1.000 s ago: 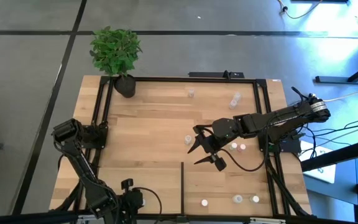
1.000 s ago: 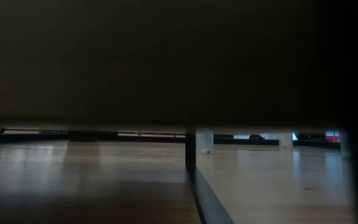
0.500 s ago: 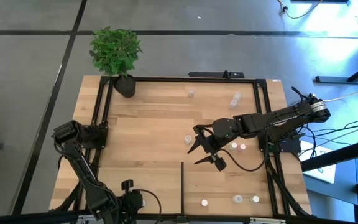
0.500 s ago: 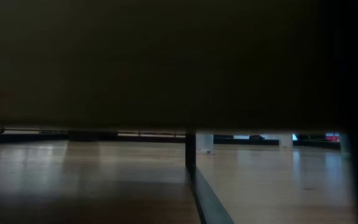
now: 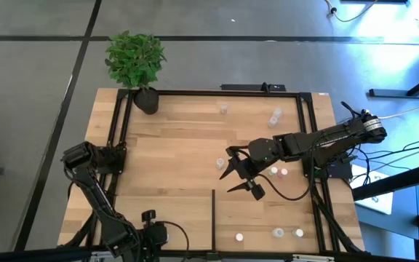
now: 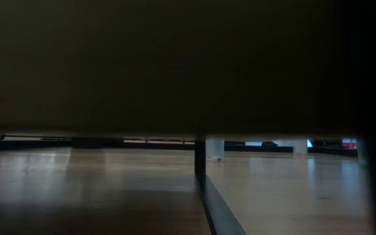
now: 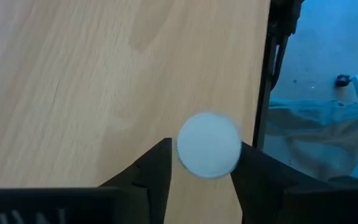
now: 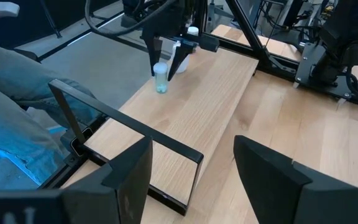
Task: Pick and place medicine bottles onto shelf by color
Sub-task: Put the top left green pill bottle on the shelf, then put the bottom transparent pill bottle on the shelf
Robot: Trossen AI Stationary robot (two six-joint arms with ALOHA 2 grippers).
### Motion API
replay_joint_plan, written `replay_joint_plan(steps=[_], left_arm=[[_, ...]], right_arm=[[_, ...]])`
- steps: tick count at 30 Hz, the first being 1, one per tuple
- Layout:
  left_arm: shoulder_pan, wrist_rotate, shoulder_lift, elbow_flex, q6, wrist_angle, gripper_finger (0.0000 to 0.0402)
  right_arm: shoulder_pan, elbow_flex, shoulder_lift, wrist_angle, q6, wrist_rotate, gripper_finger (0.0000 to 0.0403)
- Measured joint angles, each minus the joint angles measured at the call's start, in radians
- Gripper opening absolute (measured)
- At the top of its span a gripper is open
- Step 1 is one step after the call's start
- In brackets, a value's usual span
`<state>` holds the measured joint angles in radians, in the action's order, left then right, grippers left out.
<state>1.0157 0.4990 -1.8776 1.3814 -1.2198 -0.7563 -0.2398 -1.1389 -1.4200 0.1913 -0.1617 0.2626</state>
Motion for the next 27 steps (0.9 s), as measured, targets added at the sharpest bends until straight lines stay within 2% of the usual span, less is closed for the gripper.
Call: replay_joint_plan(steps=[11, 27], left_arm=[[0.0, 0.008, 0.001, 0.001, -0.001, 0.004, 0.0198], [0.016, 0.045, 0.056, 0.002, -0.008, -0.001, 0.0201]], right_arm=[[0.0, 0.0, 0.0, 0.0, 0.0, 0.0, 0.0228], [0.0, 0.0, 0.0, 0.0, 0.0, 0.0, 0.0228]])
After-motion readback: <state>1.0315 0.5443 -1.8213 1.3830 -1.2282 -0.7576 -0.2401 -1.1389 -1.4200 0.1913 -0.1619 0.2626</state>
